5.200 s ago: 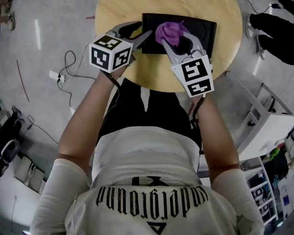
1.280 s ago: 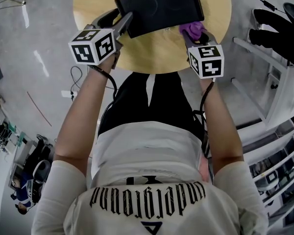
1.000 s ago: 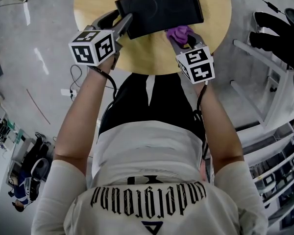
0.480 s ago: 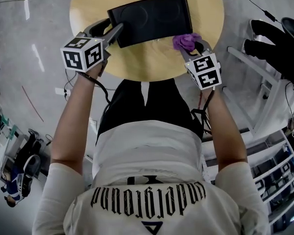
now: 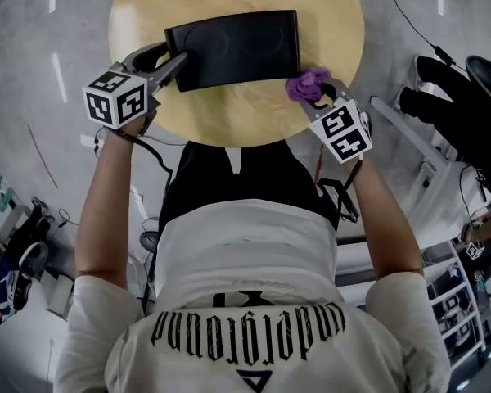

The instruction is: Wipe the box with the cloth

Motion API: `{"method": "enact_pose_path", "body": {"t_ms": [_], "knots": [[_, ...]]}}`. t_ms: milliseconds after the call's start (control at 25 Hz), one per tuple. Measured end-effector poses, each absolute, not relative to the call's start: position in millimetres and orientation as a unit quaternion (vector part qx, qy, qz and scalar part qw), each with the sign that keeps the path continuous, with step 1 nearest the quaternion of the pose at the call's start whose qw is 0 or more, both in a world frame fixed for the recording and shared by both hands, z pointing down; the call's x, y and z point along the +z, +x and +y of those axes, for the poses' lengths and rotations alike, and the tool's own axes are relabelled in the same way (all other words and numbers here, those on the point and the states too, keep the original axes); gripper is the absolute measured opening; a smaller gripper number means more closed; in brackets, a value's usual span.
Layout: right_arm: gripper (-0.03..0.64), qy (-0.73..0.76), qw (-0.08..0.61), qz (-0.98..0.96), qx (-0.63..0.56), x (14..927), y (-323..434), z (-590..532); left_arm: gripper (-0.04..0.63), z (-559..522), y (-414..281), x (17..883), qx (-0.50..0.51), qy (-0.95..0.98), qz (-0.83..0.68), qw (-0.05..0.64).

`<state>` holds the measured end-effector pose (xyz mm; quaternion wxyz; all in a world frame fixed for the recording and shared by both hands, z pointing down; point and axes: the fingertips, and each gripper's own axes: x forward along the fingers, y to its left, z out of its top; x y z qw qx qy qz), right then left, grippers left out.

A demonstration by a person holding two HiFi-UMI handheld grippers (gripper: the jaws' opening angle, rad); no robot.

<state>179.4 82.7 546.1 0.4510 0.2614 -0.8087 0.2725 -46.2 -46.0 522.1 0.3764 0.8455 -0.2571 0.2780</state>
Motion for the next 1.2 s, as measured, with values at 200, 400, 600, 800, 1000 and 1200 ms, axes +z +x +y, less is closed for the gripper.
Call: {"method": "enact_pose_path", "body": {"t_ms": [200,400,600,800,1000,1200], "knots": [[0.137,0.186,0.487,-0.823,0.225,553.7,189.2,80.0,0.209,-45.0,-48.9,529.5,0.283,0.841,-0.262,0.379],[0.137,0.084,0.528,-0.831,0.152,553.9,192.7,73.7,0.209,-45.9,-47.7,526.8,0.28,0.84,-0.265,0.381],[0.14,-0.019,0.57,-0.818,0.081,553.0,193.7,64.3,0.209,-46.6,-48.7,524.4,0.276,0.841,-0.266,0.383],[0.14,-0.047,0.599,-0.799,0.007,551.5,190.5,24.7,0.209,-47.8,-53.2,522.9,0.278,0.841,-0.263,0.383],[0.138,-0.004,0.611,-0.79,-0.035,548.3,186.4,-44.7,0.209,-46.1,-56.9,524.7,0.274,0.838,-0.267,0.388],[0.137,0.041,0.594,-0.803,0.001,538.5,183.7,-65.9,0.209,-46.1,-57.7,522.4,0.268,0.835,-0.274,0.396]]}}
